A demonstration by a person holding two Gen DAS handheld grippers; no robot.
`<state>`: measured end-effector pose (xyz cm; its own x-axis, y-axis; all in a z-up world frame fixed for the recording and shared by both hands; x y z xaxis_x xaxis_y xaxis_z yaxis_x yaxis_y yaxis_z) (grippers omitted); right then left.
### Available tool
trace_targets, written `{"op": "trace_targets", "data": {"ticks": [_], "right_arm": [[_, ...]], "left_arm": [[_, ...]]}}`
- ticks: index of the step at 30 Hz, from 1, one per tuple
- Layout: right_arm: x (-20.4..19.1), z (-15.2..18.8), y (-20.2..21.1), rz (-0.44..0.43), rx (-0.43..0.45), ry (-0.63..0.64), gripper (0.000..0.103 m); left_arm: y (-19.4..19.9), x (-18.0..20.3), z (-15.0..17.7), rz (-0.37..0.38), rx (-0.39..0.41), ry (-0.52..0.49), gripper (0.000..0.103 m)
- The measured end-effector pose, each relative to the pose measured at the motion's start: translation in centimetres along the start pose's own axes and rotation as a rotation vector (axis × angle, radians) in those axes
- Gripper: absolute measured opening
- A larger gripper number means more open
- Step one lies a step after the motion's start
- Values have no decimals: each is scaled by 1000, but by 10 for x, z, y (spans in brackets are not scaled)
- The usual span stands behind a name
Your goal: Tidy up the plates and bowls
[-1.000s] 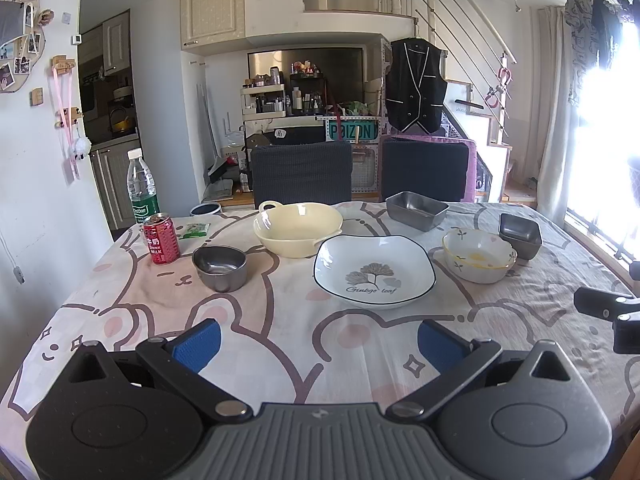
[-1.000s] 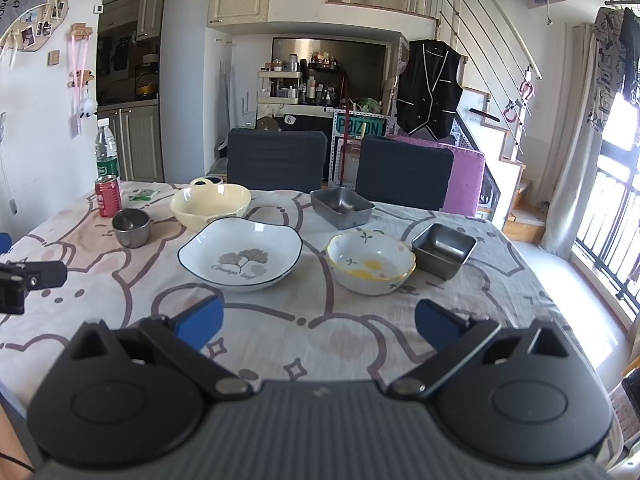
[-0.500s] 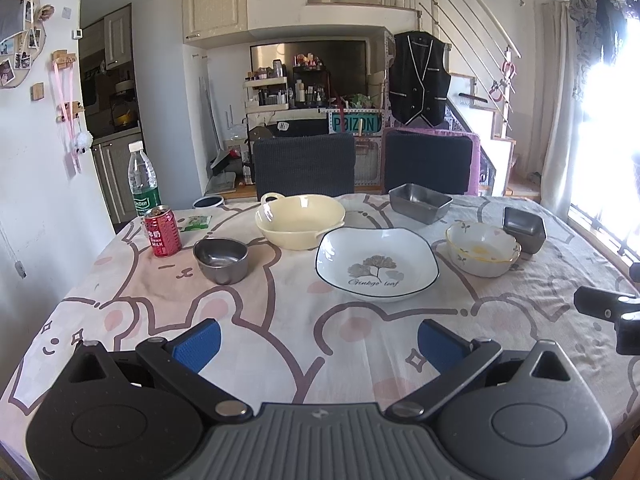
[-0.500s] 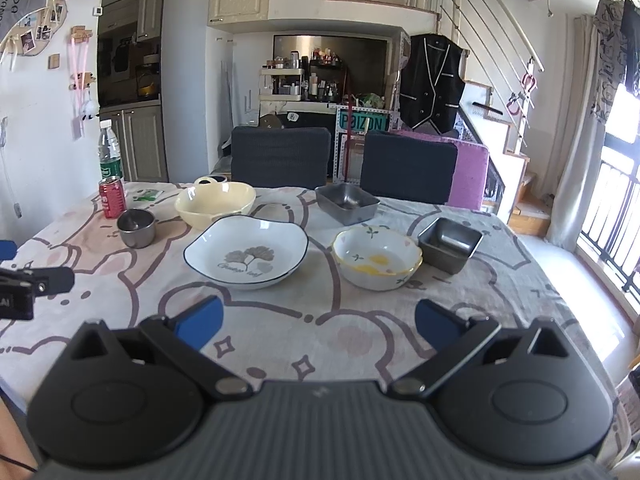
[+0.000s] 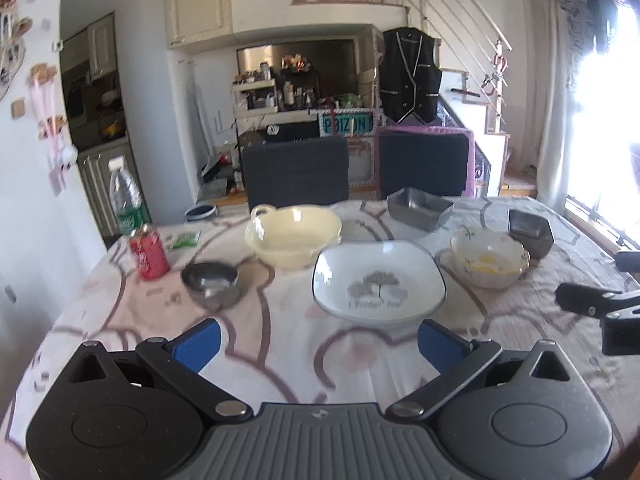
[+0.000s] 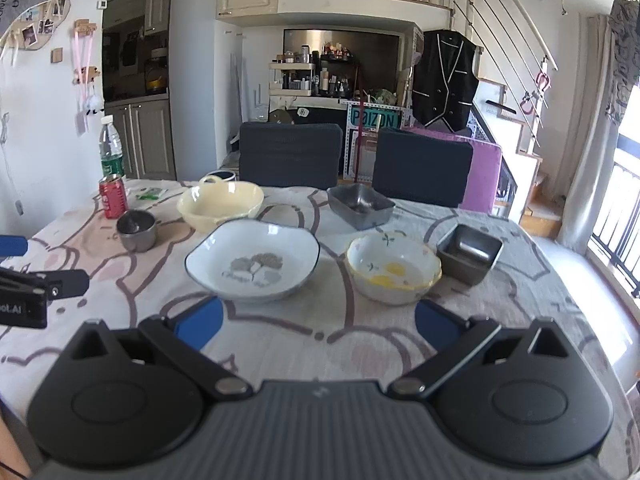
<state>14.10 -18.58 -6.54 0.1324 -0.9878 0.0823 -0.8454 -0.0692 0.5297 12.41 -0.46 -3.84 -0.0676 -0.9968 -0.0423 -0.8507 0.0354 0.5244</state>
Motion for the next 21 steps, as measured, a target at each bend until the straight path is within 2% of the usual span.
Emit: {"op": "trace_targets", "data": {"ticks": [4,12,17,21], "right_arm": [[0,-19,-21,-61,-13,-33,103],[12,-60,-81,-33,-25,-55,103],[20,-72,-124,-51,-58,-142,103],[20,-73,-161,-35,-86,-158,103]], "left_arm": [[-22,-1,-26,21,14,5,103],[-83,-1,-72,45,7,-14,103],[-121,-4,-85,44,-15,-43,103],[-155,-10,-88,49,-36,-37,103]]}}
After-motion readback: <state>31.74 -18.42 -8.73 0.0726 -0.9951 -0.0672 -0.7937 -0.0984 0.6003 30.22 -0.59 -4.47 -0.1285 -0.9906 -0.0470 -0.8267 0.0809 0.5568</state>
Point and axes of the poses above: each gripper's, at about its wrist camera, not at the fingertips, and y roughly against the way its jaws point, x to its right, z to its underside, the point moved 8 cm from there along -y, roughly the way its jaws point, and after that the axes turned 3 degrees about y, right-handed, at the moved point
